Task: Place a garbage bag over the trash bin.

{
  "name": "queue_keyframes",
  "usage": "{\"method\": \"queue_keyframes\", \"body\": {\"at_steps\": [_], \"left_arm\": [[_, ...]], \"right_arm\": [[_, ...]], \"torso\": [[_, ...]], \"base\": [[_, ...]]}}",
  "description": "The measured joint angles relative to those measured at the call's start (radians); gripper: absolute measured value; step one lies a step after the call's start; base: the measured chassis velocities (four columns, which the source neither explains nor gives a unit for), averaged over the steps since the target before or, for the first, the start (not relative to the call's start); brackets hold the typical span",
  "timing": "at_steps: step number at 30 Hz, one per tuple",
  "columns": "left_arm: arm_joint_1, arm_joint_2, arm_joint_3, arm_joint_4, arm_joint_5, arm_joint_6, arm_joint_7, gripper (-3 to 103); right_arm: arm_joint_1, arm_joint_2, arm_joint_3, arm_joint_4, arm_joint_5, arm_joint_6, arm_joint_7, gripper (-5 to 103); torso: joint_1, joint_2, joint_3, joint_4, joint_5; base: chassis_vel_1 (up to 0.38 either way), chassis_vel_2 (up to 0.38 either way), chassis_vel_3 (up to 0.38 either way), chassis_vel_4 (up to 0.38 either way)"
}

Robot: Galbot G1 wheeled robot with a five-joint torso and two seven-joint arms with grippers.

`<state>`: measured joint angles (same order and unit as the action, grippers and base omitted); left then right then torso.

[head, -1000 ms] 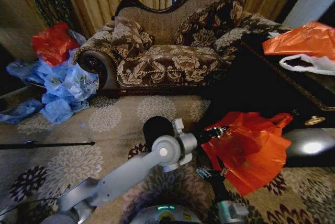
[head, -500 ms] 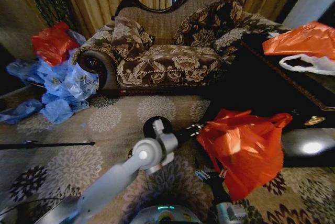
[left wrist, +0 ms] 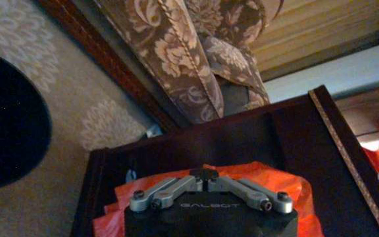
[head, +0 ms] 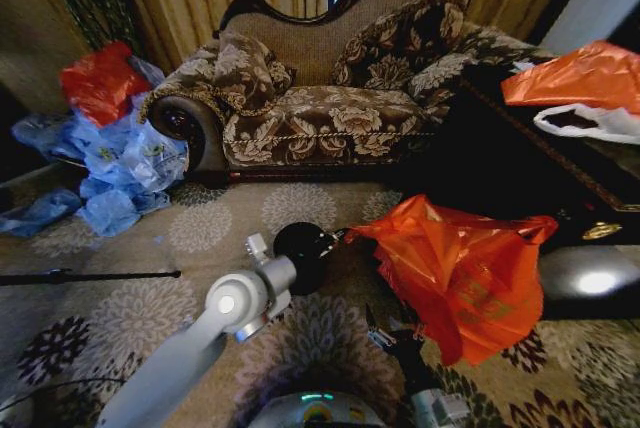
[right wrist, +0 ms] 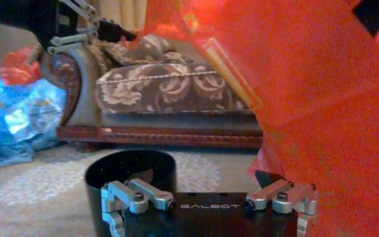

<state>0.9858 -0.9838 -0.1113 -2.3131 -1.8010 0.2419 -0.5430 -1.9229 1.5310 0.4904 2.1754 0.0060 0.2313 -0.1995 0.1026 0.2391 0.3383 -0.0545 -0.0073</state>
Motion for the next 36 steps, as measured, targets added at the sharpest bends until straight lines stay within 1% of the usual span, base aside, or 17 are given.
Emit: {"method": "queue_keyframes", "body": {"at_steps": [1, 2, 3, 4, 6, 7, 8, 11, 15, 17, 19, 21, 23, 24, 27, 32, 36], "left_arm": [[0.009, 0.005, -0.012, -0.003, -0.001, -0.003, 0.001, 0], [0.009, 0.005, -0.012, -0.003, -0.001, -0.003, 0.001, 0], [0.013, 0.008, -0.017, -0.005, -0.001, -0.004, 0.001, 0], [0.017, 0.011, -0.025, -0.007, -0.002, -0.007, 0.002, 0], [0.019, 0.013, -0.028, -0.007, -0.002, -0.008, 0.002, 0], [0.022, 0.015, -0.039, -0.008, -0.004, -0.01, 0.002, 0], [0.024, 0.015, -0.047, -0.008, -0.007, -0.011, 0.002, 0], [0.031, 0.019, -0.069, -0.009, -0.014, -0.013, 0.001, 0], [0.061, 0.05, -0.122, -0.018, -0.032, -0.016, 0.001, 0], [0.067, 0.057, -0.134, -0.02, -0.036, -0.016, 0.001, 0], [0.087, 0.079, -0.178, -0.022, -0.053, -0.017, 0.002, 0], [0.093, 0.087, -0.195, -0.022, -0.061, -0.017, 0.003, 0], [0.105, 0.109, -0.239, -0.022, -0.085, -0.02, 0.004, 0], [0.105, 0.109, -0.239, -0.022, -0.085, -0.02, 0.004, 0], [0.108, 0.131, -0.282, -0.017, -0.114, -0.021, 0.006, 0], [0.111, 0.142, -0.318, -0.009, -0.134, -0.027, 0.005, 0], [0.111, 0.15, -0.367, 0.021, -0.152, -0.032, 0.002, 0]], "right_arm": [[-0.003, -0.004, 0.001, 0.002, 0.007, 0.008, -0.02, 100], [-0.003, -0.004, 0.001, 0.002, 0.007, 0.008, -0.02, 100], [-0.005, -0.006, 0.001, 0.004, 0.015, 0.012, -0.036, 100], [-0.006, -0.009, 0.004, 0.006, 0.026, 0.02, -0.063, 100], [-0.006, -0.01, 0.005, 0.007, 0.029, 0.024, -0.073, 100], [-0.006, -0.01, 0.006, 0.009, 0.032, 0.03, -0.094, 100], [-0.006, -0.009, 0.006, 0.009, 0.032, 0.032, -0.099, 100], [-0.007, -0.005, 0.005, 0.009, 0.031, 0.038, -0.104, 100], [-0.01, -0.003, 0.005, 0.001, 0.027, 0.05, -0.107, 100], [-0.009, -0.004, 0.005, -0.001, 0.026, 0.052, -0.107, 100], [-0.006, -0.005, 0.005, -0.003, 0.026, 0.053, -0.107, 100], [-0.004, -0.005, 0.004, -0.005, 0.026, 0.053, -0.108, 100], [0.0, -0.008, 0.004, -0.008, 0.028, 0.055, -0.112, 100], [0.0, -0.008, 0.004, -0.008, 0.028, 0.055, -0.112, 100], [0.001, -0.011, 0.003, -0.011, 0.03, 0.06, -0.119, 100], [0.001, -0.011, 0.002, -0.013, 0.038, 0.07, -0.131, 100], [0.004, -0.015, 0.004, -0.016, 0.048, 0.08, -0.142, 100]], "torso": [[0.0, 0.0, 0.0, -0.0001, 0.0], [0.0, 0.0, 0.0, -0.0001, 0.0], [0.0, 0.0, 0.0, -0.0001, 0.0001], [0.0, 0.0, 0.0, -0.0001, 0.0001], [0.0, 0.0, 0.0, -0.0001, 0.0], [0.0, 0.0, 0.0, -0.0001, 0.0001], [0.0, 0.0, 0.0, -0.0001, 0.0001], [0.0, 0.0, 0.0, -0.0002, 0.0], [0.0, 0.0, 0.0, -0.0001, 0.0001], [0.0, 0.0, 0.0, -0.0001, 0.0001], [0.0, 0.0, 0.0, -0.0001, 0.0], [0.0, 0.0, 0.0, 0.0, 0.0], [0.0, 0.0, 0.0, -0.0001, 0.0], [0.0, 0.0, 0.0, -0.0001, 0.0], [0.0, 0.0, 0.0, -0.0001, 0.0], [0.0, 0.0, 0.0, -0.0001, 0.0], [0.0, 0.0, 0.0, -0.0001, -0.0001]], "base": [[0.0, 0.0, 0.0, 0.0], [0.0, 0.0, 0.0, 0.0], [0.0, 0.0, 0.0, 0.0], [0.0, 0.0, 0.0, 0.0], [0.0, 0.0, 0.0, 0.0], [0.0, 0.0, 0.0, 0.0], [0.0, 0.0, 0.0, 0.0], [0.0, 0.0, 0.0, 0.0], [0.0, 0.0, 0.0, 0.0], [0.0, 0.0, 0.0, 0.0], [0.0, 0.0, 0.0, 0.0], [0.0, 0.0, 0.0, 0.0], [0.0, 0.0, 0.0, 0.0], [0.0, 0.0, 0.0, 0.0], [0.0, 0.0, 0.0, 0.0], [0.0, 0.0, 0.0, 0.0], [0.0, 0.0, 0.0, 0.0]]}}
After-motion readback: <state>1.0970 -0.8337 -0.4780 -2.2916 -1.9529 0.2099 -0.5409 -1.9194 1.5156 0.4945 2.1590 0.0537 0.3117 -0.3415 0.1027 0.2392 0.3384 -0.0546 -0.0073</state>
